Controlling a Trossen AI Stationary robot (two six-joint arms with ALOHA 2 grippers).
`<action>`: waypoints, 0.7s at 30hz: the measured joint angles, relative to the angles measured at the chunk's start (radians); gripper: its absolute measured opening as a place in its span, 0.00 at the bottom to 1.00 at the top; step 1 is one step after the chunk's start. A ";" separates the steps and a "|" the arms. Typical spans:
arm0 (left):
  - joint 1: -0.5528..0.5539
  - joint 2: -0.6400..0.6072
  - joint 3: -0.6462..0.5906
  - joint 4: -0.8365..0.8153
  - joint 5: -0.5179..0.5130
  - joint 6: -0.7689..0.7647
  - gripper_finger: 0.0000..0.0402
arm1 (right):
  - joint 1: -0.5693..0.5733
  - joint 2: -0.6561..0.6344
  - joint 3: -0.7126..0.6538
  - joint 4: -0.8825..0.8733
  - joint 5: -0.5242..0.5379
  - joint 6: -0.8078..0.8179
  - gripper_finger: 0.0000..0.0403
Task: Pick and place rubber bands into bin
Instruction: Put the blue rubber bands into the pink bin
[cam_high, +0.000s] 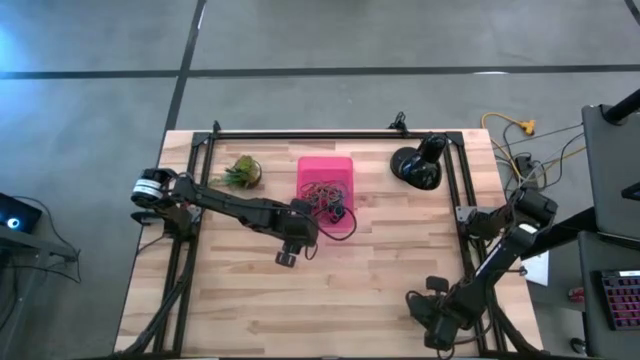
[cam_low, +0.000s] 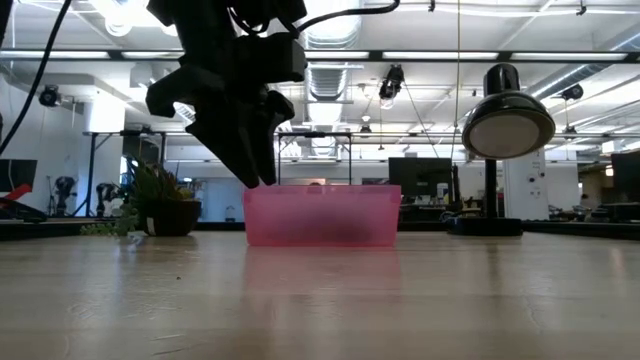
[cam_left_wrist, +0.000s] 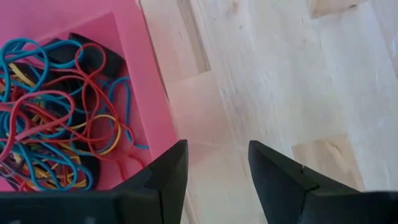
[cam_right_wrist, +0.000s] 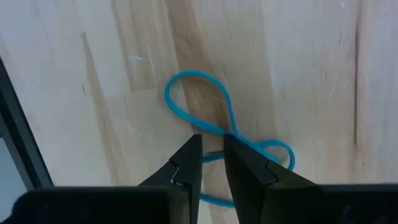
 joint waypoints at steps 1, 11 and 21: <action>0.000 0.000 0.000 0.000 0.000 0.001 0.38 | 0.000 -0.003 0.000 0.000 -0.003 0.010 0.16; 0.000 0.000 -0.004 0.019 0.000 0.009 0.38 | 0.000 -0.026 0.006 -0.071 0.007 0.011 0.13; 0.000 0.000 -0.006 0.026 0.000 0.010 0.38 | 0.000 -0.034 0.006 -0.079 0.041 -0.018 0.13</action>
